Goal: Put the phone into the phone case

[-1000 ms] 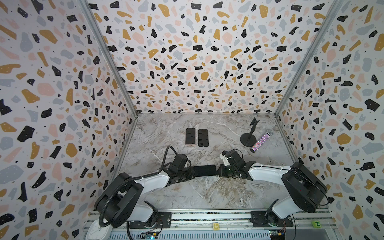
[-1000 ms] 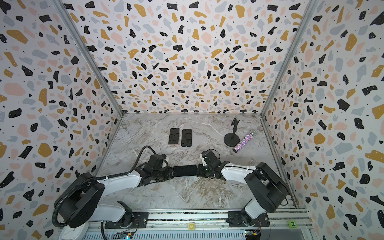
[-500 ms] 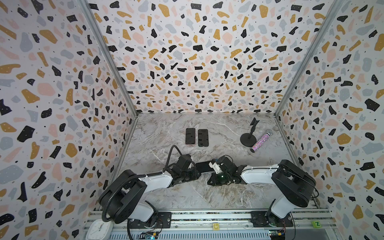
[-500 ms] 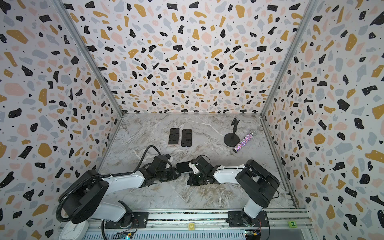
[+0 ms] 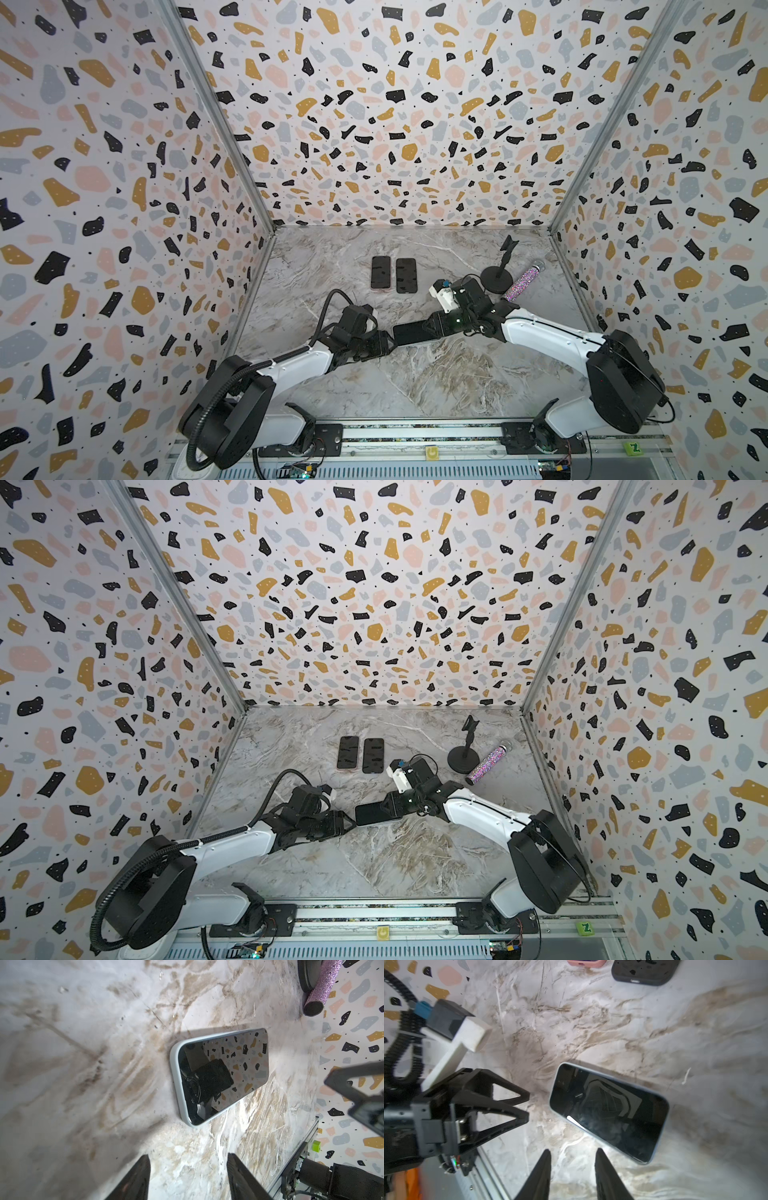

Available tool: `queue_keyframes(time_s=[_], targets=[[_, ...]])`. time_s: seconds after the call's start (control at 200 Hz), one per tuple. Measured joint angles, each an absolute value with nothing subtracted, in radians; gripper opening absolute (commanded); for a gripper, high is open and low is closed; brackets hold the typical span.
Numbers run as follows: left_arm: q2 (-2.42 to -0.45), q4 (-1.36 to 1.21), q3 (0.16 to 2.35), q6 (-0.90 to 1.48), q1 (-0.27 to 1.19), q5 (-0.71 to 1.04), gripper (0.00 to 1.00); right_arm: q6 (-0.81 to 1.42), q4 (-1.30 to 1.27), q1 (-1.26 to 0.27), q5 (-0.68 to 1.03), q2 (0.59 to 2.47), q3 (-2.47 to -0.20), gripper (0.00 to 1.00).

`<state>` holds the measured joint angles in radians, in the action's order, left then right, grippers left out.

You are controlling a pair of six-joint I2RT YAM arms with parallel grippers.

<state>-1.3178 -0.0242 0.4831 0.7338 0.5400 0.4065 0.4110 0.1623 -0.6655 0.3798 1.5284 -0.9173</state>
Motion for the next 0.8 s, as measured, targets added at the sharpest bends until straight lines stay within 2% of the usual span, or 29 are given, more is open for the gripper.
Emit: queue_keyframes(time_s=[0.175,0.32,0.616,0.796], targets=[[-1.376,-0.035,0.511,0.728,0.54,0.411,0.58,0.326,0.16,-0.628,0.385,1.688,-0.969,0.56],[-1.453,-0.043,0.57,0.718,0.54,0.411,0.57,0.276,0.16,-0.612,0.4,1.735,-0.996,0.63],[-1.539,-0.095,0.609,0.717,0.54,0.426,0.55,0.228,0.107,-0.579,0.47,1.823,-1.045,0.65],[-1.571,-0.12,0.628,0.717,0.541,0.439,0.54,0.219,0.11,-0.58,0.483,1.829,-1.032,0.62]])
